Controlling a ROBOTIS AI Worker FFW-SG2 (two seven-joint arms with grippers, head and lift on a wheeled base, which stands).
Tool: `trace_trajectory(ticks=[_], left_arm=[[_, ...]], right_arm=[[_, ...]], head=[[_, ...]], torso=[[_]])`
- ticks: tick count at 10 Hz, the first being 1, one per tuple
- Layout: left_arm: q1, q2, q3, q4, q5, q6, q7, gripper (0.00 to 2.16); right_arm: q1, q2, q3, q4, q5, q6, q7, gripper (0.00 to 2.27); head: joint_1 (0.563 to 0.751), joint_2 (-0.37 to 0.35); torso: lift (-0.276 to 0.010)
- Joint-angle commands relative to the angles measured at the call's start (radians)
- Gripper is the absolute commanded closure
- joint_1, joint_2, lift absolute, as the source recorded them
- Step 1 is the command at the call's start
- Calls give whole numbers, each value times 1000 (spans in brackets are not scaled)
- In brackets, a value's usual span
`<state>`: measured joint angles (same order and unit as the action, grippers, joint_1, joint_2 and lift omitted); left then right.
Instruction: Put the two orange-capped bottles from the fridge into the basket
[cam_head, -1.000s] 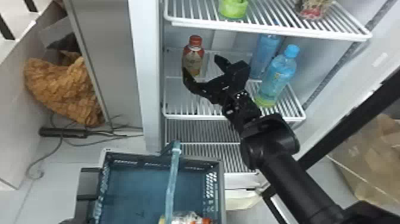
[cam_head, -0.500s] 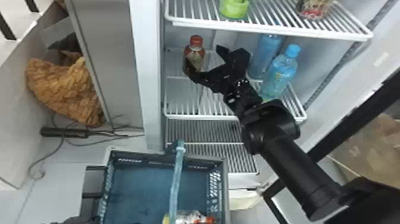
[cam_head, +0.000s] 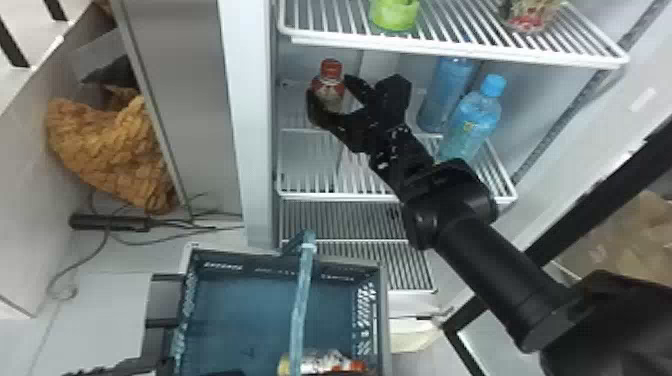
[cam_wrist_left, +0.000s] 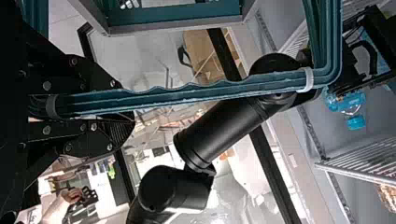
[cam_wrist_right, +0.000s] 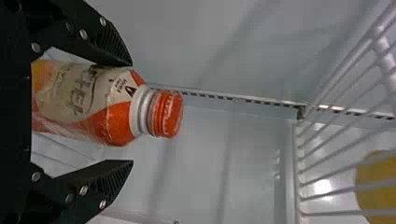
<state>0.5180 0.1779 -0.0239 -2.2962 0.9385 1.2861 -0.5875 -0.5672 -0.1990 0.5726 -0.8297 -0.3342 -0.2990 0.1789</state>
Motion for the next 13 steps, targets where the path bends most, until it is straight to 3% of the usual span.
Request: trace_trajectory(ticks=[1,4,7,9,12,13], left_arm=[[0,0,0,0,1,0,0,1202],[2,0,2,0,1,-5,0,1202],[12,0,8,0,3,-5,-2,1202],[17,3,12,0,3,-5,-3,1202],[27,5,18,-2,5,-7,-3,1202],[29,6,20,-5,5,-7,-5,1202]], right_arm=[[-2,1,6,11,-31,9,-1,863],[3,0,6,-3,-53,12,1,874],[47,0,-2,-50,-148,-20,8,875],[84,-4,-14,-99,-144,-47,13,875],[179,-4,-66,-222,-79,-50,11,875],[246,-7,-144,-352,13,14,11,875]], head=[[695,-149],[695,-152],[695,-147],[695,-145],[695,-133],[695,-128]], torso=[[-235],[-235],[-235],[-235],[-235],[-235]])
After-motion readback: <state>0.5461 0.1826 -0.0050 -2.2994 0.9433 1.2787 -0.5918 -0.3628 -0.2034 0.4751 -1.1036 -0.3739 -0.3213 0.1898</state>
